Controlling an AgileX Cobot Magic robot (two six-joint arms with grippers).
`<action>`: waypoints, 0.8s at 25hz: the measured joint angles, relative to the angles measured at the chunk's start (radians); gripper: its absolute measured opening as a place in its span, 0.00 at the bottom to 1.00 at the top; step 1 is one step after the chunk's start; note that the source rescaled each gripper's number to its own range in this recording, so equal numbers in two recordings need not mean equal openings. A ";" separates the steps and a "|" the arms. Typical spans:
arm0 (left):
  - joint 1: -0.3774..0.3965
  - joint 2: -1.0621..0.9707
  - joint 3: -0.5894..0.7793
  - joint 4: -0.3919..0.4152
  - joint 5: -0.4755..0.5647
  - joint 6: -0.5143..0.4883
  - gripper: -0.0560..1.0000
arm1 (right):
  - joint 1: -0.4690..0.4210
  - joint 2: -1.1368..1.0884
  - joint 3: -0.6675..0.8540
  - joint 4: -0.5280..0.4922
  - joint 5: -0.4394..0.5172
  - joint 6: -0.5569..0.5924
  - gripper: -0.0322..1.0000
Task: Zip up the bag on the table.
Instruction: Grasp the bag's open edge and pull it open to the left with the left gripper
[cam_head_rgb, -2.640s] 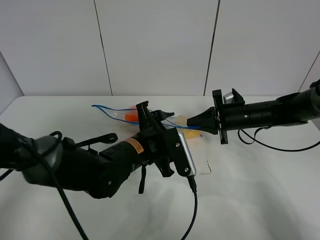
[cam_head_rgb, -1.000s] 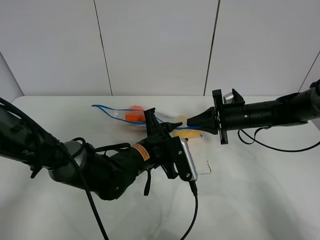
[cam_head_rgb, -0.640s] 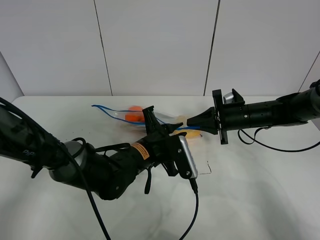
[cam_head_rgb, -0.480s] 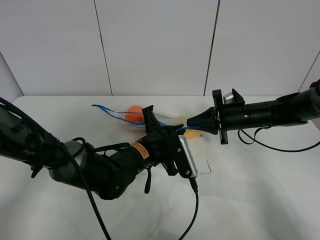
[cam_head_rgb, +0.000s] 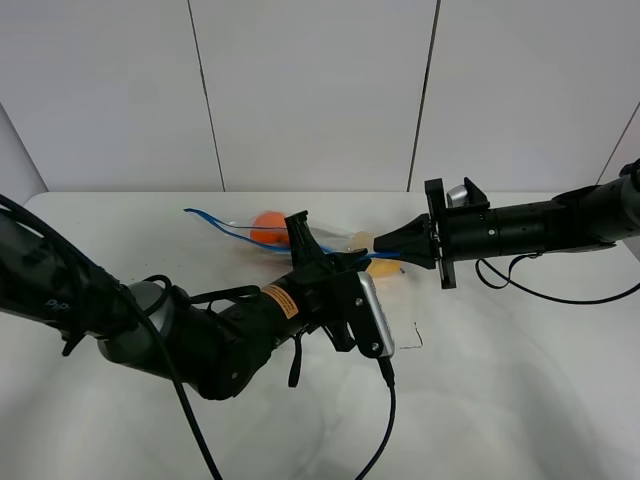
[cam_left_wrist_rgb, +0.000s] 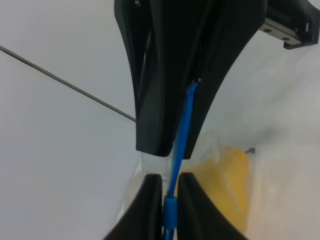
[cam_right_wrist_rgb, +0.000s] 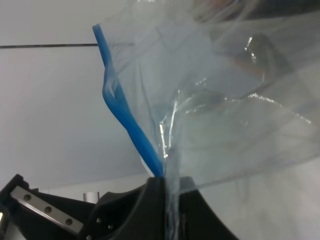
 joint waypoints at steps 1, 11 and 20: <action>0.002 0.000 0.000 -0.004 -0.001 0.020 0.05 | 0.000 0.000 0.000 0.000 0.000 0.000 0.03; 0.117 0.000 0.088 0.012 -0.109 0.077 0.05 | 0.004 0.000 0.000 0.020 -0.003 0.015 0.03; 0.275 0.000 0.139 -0.014 -0.163 0.080 0.05 | 0.006 0.000 0.000 0.028 -0.004 0.017 0.03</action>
